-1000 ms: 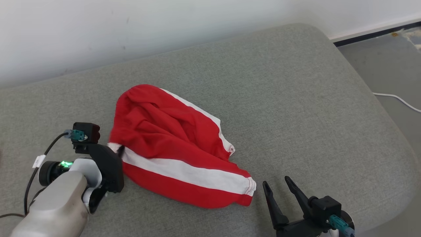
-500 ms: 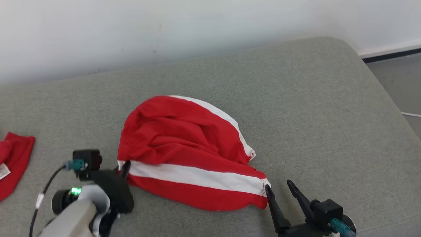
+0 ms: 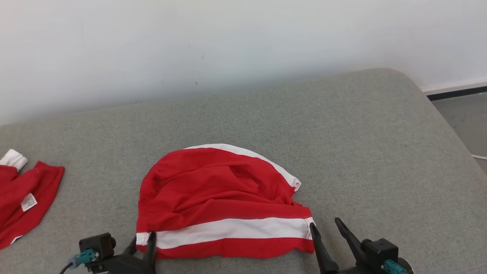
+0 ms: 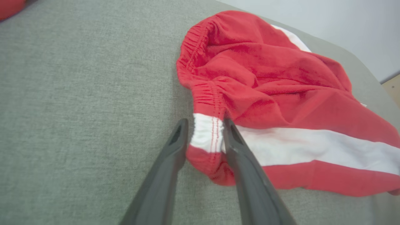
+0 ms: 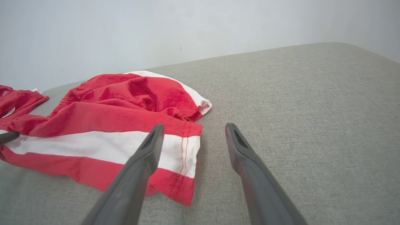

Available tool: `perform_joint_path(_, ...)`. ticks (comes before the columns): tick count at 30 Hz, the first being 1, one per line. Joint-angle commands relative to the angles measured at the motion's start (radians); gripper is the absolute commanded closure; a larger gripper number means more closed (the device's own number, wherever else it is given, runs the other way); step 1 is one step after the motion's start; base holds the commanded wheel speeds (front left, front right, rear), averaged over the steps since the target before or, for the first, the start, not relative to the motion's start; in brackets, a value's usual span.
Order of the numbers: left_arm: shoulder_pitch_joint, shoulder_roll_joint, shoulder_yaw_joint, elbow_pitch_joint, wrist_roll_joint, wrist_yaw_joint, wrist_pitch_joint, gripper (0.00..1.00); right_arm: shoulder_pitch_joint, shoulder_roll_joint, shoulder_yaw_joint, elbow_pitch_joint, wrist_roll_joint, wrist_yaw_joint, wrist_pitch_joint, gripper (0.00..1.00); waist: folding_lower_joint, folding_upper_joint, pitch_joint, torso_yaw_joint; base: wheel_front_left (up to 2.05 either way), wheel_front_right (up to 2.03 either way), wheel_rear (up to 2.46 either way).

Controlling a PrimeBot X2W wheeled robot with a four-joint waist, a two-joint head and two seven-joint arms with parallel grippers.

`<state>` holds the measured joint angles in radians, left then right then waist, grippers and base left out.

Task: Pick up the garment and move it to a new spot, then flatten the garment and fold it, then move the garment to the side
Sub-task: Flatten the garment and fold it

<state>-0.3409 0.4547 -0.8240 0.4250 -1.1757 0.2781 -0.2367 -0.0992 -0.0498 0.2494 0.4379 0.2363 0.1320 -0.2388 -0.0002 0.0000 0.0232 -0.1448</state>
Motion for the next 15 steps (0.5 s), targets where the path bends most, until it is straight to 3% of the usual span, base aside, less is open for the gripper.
perform_joint_path(1,0.021,0.012,0.015,-0.028,0.03,0.009,-0.016,0.0,0.009,-0.001,-0.002,-0.003,-0.003,-0.003,-0.002,0.0,0.0002,0.0,-0.013,0.007,0.0,0.0,0.0)
perform_joint_path(7,0.098,-0.002,0.149,-0.128,0.209,0.022,-0.029,0.0,0.008,-0.001,-0.024,-0.005,-0.012,-0.003,-0.001,0.0,0.0002,0.0,-0.033,0.021,0.0,0.0,0.0)
perform_joint_path(15,0.297,-0.123,0.446,-0.338,0.557,-0.015,-0.028,0.0,0.021,-0.001,-0.101,-0.019,-0.048,-0.003,-0.001,0.0,0.0002,0.0,-0.058,0.06,0.0,0.0,0.0)
